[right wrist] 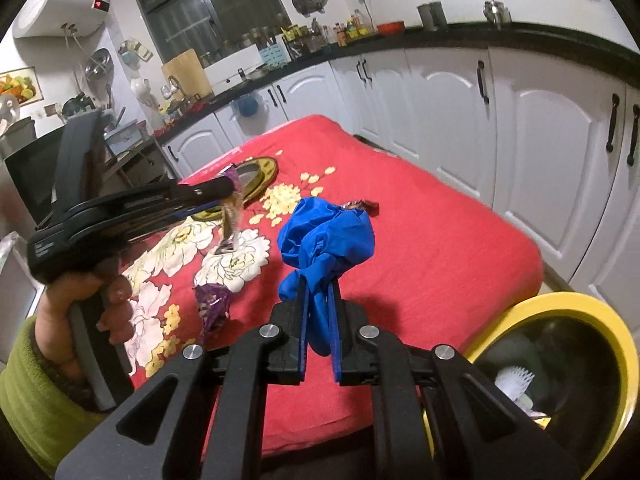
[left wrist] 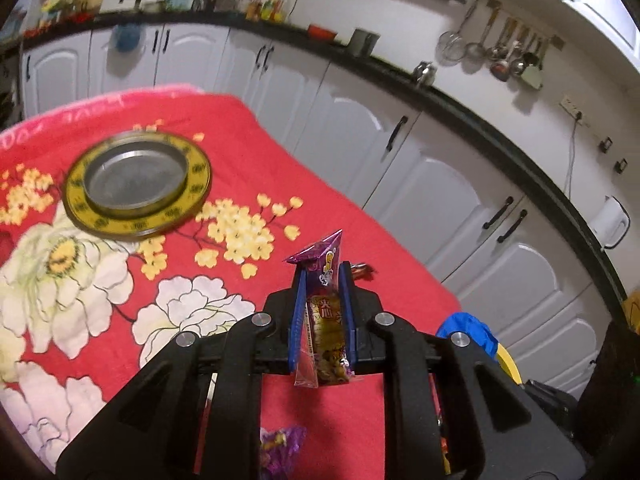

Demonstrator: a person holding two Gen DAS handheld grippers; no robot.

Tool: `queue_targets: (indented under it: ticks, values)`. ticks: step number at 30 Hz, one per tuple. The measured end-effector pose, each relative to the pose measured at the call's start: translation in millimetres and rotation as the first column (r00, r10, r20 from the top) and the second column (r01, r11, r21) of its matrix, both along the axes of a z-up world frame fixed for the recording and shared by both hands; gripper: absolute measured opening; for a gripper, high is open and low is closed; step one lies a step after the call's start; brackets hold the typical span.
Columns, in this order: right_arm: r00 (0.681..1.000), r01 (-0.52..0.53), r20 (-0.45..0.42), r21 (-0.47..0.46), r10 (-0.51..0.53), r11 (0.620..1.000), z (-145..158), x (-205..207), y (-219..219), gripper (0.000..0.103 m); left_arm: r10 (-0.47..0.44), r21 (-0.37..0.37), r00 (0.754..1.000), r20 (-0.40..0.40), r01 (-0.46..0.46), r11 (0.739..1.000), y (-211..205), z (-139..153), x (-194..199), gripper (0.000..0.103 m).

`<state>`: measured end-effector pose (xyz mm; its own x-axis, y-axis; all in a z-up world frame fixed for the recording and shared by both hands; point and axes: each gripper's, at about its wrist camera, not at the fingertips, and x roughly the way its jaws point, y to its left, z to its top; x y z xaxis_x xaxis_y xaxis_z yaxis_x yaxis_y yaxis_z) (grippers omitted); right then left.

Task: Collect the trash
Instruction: 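Lift the candy wrapper and blue glove and carry them over the bin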

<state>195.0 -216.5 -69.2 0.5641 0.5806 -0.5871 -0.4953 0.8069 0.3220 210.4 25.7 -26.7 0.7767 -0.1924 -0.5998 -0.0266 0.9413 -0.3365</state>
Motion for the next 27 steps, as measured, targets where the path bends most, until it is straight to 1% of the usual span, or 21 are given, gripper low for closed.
queue_targets:
  ticks: [6, 13, 22, 27]
  values:
    - [0.999, 0.023, 0.033, 0.003, -0.023, 1.0, 11, -10, -13, 0.009, -0.033, 0.012, 0.997, 0.065, 0.033, 0.999, -15, 20, -19, 0.011]
    - [0.997, 0.048, 0.052, 0.003, -0.048, 0.999, 16, -21, -30, 0.009, -0.07, 0.026, 0.99, 0.12, 0.068, 0.997, -30, 37, -39, 0.011]
    - [0.994, 0.089, 0.063, -0.005, -0.088, 0.996, 20, -32, -53, 0.009, -0.132, 0.049, 0.981, 0.141, 0.126, 0.991, -54, 43, -54, 0.011]
    - [0.99, 0.135, 0.055, -0.019, -0.133, 0.991, 14, -38, -73, 0.009, -0.192, 0.061, 0.972, 0.135, 0.185, 0.981, -77, 41, -58, 0.011]
